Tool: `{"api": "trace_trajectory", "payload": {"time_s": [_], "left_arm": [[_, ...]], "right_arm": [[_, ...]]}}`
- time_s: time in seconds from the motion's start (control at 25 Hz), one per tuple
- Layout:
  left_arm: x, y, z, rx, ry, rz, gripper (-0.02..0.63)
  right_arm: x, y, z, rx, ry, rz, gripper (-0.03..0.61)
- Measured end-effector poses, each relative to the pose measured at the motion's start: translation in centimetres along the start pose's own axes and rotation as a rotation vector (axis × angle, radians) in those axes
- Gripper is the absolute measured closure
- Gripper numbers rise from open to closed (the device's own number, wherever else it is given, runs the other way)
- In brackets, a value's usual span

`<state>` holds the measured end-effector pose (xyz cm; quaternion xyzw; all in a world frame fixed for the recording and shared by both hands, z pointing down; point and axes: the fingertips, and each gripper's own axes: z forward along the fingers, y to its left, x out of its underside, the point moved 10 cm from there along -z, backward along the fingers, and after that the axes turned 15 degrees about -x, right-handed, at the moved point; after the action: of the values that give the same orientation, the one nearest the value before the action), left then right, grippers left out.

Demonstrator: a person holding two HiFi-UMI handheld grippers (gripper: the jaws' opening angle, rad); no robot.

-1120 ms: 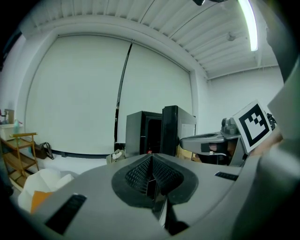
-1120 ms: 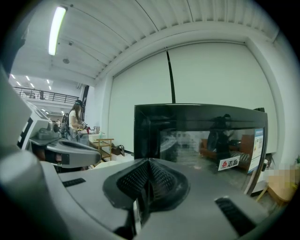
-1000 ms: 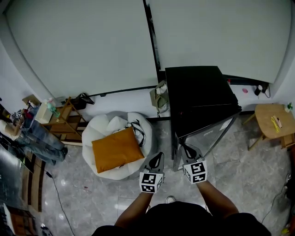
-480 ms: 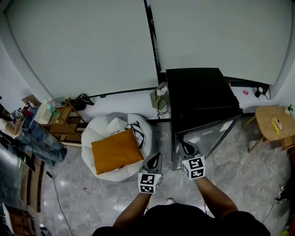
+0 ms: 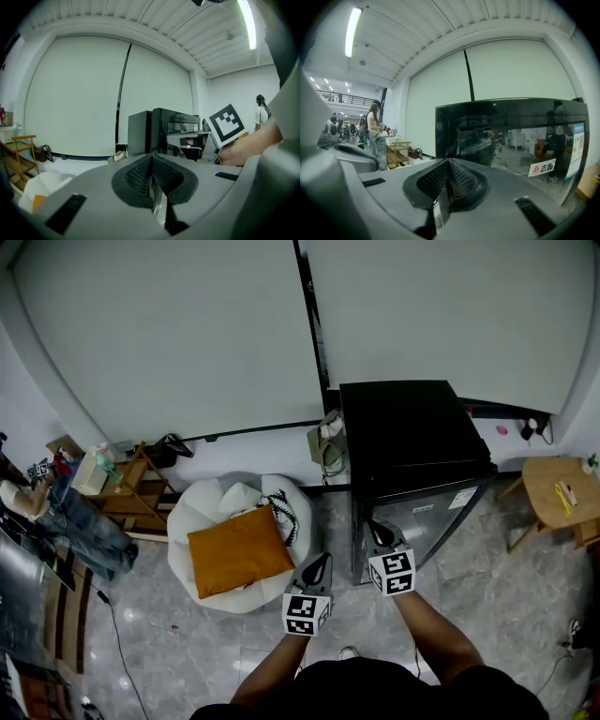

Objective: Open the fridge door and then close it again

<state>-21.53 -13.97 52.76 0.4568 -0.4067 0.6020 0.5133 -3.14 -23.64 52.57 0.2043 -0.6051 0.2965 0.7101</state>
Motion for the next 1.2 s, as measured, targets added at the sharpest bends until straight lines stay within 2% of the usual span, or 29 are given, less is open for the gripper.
{"api": "trace_trajectory", "payload": {"time_s": [0.44, 0.64, 0.76, 0.88, 1.04, 1.2], "left_arm": [[0.3, 0.6, -0.6, -0.024, 0.007, 0.01, 0.592], [-0.2, 0.4, -0.9, -0.033, 0.012, 0.009, 0.592], [-0.5, -0.3, -0.9, -0.026, 0.004, 0.011, 0.592], [-0.6, -1.5, -1.1, 0.0, 0.004, 0.015, 0.592], [-1.4, -3.4, -1.6, 0.031, -0.019, 0.001, 0.592], [-1.7, -4.4, -2.6, 0.049, -0.037, -0.01, 0.592]], "right_arm": [[0.1, -1.5, 2.7, 0.0, 0.053, -0.011, 0.56], [0.1, -1.6, 2.8, -0.004, 0.035, 0.09, 0.56], [-0.1, -1.6, 2.7, -0.004, 0.038, 0.111, 0.56], [-0.7, -1.1, 1.9, -0.059, 0.014, 0.137, 0.56], [-2.4, 0.1, -0.3, -0.088, -0.036, 0.118, 0.56], [-3.6, 1.7, -3.5, -0.087, -0.073, 0.038, 0.56]]}}
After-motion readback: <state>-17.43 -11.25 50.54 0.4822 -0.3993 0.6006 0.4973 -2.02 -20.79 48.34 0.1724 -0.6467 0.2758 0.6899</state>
